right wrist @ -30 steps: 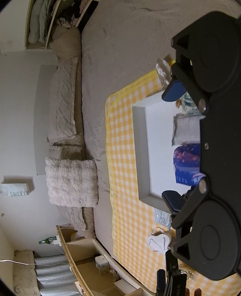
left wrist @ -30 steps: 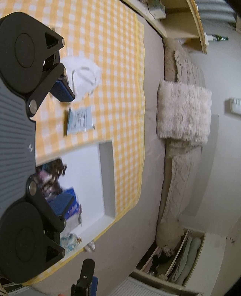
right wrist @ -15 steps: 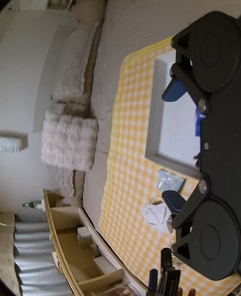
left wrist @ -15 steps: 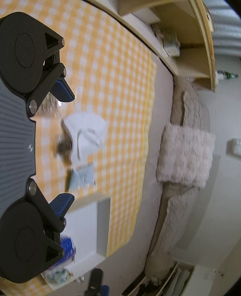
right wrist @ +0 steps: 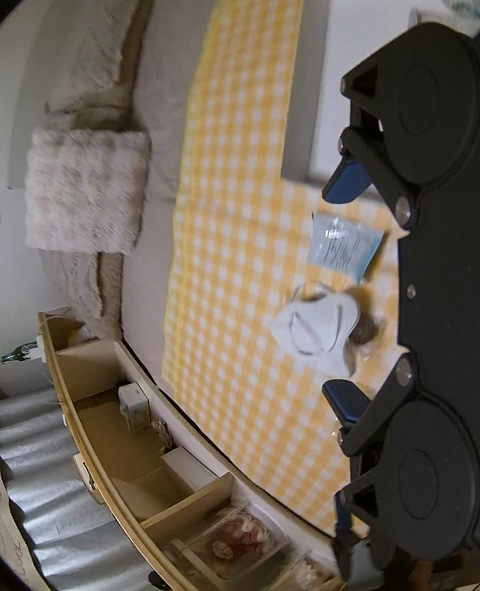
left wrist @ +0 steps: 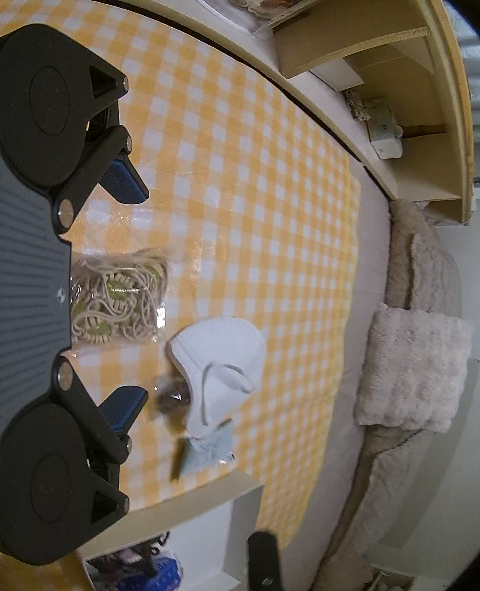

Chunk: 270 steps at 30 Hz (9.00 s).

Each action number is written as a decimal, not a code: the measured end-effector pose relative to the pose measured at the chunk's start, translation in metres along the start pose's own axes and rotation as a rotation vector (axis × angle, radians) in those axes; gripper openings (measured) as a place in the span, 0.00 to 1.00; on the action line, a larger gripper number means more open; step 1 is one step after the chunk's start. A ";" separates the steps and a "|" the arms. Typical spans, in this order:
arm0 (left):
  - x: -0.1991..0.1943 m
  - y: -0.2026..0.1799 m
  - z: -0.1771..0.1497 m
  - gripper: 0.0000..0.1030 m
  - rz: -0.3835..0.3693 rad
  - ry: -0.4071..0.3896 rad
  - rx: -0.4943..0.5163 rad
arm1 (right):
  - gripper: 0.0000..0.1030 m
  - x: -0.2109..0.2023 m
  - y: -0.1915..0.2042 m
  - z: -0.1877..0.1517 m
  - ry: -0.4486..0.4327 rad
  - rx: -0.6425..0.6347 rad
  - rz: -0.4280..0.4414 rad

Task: Organize soft objects
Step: 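Grasp the white face mask with the right tool while the left grasps the clear beaded-cord bag, then lift the mask and cord bag and carry both over the white tray, then lower the mask and cord bag into the tray and open both tools, then lift both open tools away from the tray toward the sheet, then grasp the clear black-cable bag with the left tool while the right grasps the white sachet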

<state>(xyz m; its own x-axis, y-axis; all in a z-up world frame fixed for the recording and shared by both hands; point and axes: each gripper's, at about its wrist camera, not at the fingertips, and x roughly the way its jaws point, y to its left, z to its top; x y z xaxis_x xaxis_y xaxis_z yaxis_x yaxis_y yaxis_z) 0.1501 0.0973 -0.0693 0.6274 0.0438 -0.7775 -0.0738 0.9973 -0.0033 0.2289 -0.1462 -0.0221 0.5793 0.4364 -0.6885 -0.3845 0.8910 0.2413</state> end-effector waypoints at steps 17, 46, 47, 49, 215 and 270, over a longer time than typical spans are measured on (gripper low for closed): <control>0.061 -0.013 0.000 1.00 0.010 0.173 0.119 | 1.00 0.135 0.049 0.013 0.138 -0.140 0.040; 0.071 -0.003 0.004 0.59 -0.056 0.233 0.128 | 0.07 0.159 0.062 0.006 0.249 -0.296 -0.016; 0.066 -0.002 0.007 0.59 -0.059 0.224 0.121 | 0.06 0.154 0.062 0.006 0.239 -0.294 -0.015; 0.058 0.002 0.010 0.58 -0.064 0.209 0.107 | 0.05 0.147 0.061 0.007 0.220 -0.288 -0.007; -0.022 -0.138 0.086 1.00 -0.218 -0.226 -0.031 | 1.00 -0.119 -0.106 -0.021 -0.425 0.105 -0.347; 0.169 -0.059 0.049 1.00 0.041 0.294 0.164 | 0.56 0.148 -0.033 0.020 0.234 0.085 -0.171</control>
<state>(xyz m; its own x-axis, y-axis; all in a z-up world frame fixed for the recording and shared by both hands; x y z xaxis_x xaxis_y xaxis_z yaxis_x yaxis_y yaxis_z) 0.2984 0.0491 -0.1693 0.3745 0.0893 -0.9229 0.0463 0.9923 0.1148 0.3416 -0.1085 -0.1179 0.4453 0.2477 -0.8604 -0.2287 0.9606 0.1582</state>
